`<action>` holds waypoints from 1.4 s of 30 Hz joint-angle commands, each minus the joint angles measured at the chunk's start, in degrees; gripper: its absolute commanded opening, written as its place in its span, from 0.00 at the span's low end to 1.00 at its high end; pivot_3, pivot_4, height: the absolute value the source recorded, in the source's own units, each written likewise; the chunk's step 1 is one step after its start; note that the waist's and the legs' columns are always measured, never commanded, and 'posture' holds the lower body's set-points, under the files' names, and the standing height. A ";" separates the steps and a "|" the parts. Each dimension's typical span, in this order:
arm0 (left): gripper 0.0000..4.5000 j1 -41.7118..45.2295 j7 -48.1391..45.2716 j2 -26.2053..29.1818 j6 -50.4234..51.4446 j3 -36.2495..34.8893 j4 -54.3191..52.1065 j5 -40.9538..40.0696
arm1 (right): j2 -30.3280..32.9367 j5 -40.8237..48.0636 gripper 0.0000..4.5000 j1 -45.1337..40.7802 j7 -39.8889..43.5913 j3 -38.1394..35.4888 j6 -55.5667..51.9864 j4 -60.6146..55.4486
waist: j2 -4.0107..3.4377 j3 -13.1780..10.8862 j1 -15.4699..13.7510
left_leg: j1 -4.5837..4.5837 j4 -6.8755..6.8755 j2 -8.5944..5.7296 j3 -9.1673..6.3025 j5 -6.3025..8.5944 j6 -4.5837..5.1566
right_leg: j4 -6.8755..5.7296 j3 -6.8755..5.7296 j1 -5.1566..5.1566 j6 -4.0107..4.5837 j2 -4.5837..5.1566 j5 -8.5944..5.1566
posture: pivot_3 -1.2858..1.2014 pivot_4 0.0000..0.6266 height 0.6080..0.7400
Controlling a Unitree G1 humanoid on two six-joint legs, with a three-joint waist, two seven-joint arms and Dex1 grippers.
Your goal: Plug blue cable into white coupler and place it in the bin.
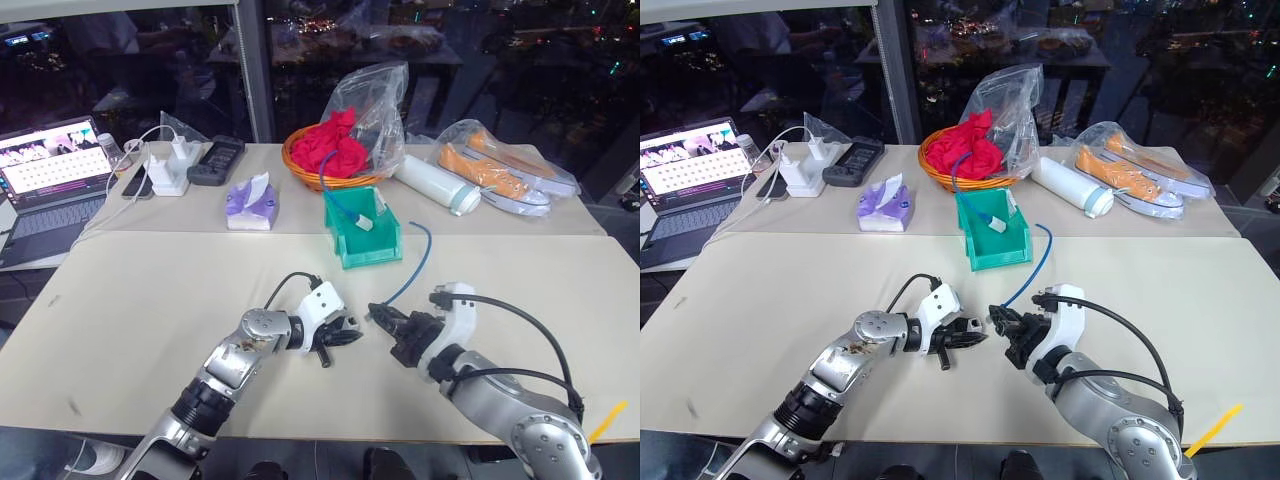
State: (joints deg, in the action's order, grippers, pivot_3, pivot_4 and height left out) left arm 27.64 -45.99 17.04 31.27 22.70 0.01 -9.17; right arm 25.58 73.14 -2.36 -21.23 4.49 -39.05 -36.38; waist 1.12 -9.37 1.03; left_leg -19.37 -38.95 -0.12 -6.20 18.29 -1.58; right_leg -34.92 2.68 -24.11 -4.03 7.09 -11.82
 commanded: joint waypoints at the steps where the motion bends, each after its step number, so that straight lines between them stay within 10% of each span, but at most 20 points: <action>1: 0.15 1.41 -0.13 -1.68 1.34 1.43 0.72 0.47 | -1.83 -0.13 0.00 -0.90 1.56 -0.45 -0.18 -0.48 | 0.00 0.00 -0.15 | -0.01 0.00 0.00 0.00 0.00 0.00 | 0.00 0.00 0.00 0.00 0.00 0.00 | 0.52 0.24 1.00; 42: 0.15 0.48 0.56 -2.76 5.85 -0.30 -3.86 -0.39 | -9.51 -2.46 0.00 -0.12 7.48 -5.47 -3.52 4.44 | 0.00 0.00 -0.05 | -0.01 0.00 0.00 0.00 0.00 0.00 | -0.02 0.00 -0.04 -0.01 0.00 0.00 | 0.52 0.24 1.00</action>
State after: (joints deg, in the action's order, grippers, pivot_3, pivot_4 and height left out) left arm 28.36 -45.62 14.30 37.58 22.43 -1.49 -9.20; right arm 16.46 70.06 -2.71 -14.70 -0.86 -41.96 -29.84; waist 1.12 -9.37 0.99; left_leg -19.38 -38.95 -0.12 -6.21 18.29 -1.59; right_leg -34.94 2.68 -24.15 -4.04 7.09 -11.83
